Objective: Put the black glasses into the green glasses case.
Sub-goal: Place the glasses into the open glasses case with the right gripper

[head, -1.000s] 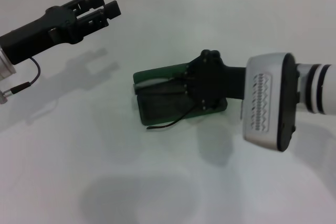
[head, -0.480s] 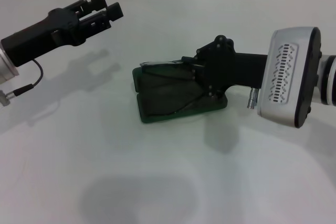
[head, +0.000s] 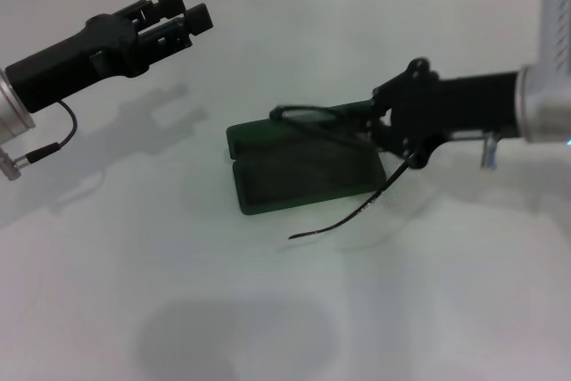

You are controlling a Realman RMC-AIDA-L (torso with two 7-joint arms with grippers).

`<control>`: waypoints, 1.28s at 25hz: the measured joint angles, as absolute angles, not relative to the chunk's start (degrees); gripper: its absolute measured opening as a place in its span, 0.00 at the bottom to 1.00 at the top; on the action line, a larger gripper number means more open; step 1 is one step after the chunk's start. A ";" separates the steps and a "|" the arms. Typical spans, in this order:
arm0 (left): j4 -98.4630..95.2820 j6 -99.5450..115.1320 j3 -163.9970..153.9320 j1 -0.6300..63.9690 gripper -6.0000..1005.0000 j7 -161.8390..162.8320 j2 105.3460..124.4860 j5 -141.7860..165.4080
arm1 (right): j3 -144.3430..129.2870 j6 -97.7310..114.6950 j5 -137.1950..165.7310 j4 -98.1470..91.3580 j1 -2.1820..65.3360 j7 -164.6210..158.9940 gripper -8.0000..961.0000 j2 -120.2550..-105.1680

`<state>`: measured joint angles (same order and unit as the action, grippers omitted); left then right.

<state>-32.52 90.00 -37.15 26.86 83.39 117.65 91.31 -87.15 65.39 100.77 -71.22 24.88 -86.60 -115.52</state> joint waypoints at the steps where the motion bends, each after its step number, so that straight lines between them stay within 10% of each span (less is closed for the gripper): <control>1: -32.50 90.00 -37.13 26.85 0.71 83.39 117.70 91.31 | -85.71 67.08 100.90 -71.24 25.50 -87.47 0.08 -115.45; 9: -32.50 90.00 -37.20 26.83 0.71 83.42 118.11 91.32 | -71.35 85.17 109.37 -66.26 37.27 -100.34 0.09 -114.76; 17: -32.46 89.72 -37.44 27.57 0.71 83.02 118.61 91.65 | -63.92 92.53 116.30 -45.34 54.55 -107.49 0.10 -111.05; 32: -32.47 91.23 -38.11 27.59 0.71 83.41 117.36 96.25 | -55.02 90.98 109.78 -45.46 45.04 -96.27 0.11 -114.81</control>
<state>-32.47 91.23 -38.11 27.59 83.41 117.36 96.25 -55.02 90.98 109.78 -45.46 45.04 -96.27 -114.81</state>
